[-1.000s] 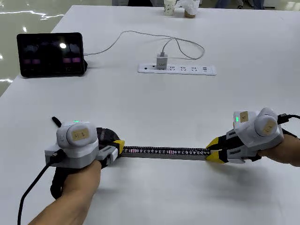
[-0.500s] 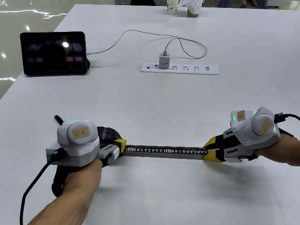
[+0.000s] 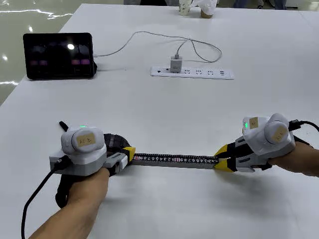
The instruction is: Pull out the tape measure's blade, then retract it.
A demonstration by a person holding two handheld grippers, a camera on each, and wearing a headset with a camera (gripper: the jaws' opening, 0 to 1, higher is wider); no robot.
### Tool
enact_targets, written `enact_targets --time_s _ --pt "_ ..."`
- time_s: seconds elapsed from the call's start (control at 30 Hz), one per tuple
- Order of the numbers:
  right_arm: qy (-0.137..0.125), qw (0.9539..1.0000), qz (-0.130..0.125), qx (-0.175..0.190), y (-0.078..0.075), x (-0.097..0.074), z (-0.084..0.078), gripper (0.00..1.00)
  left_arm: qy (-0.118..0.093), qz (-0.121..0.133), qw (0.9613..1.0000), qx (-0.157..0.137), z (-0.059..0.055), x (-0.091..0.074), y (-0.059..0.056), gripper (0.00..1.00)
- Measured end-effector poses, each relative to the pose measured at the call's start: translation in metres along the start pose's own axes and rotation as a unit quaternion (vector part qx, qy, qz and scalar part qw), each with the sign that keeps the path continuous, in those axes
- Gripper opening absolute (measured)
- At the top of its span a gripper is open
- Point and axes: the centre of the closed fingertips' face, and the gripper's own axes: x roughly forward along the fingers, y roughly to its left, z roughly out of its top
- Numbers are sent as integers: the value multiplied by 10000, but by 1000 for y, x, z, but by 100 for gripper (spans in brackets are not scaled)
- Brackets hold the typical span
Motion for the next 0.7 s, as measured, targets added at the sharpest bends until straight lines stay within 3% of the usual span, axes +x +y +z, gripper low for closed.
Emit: enact_targets --time_s 0.7 --pt "-62 10000 45 -23 3 11 16 10 14 -53 10000 -44 0 -1 1 56"
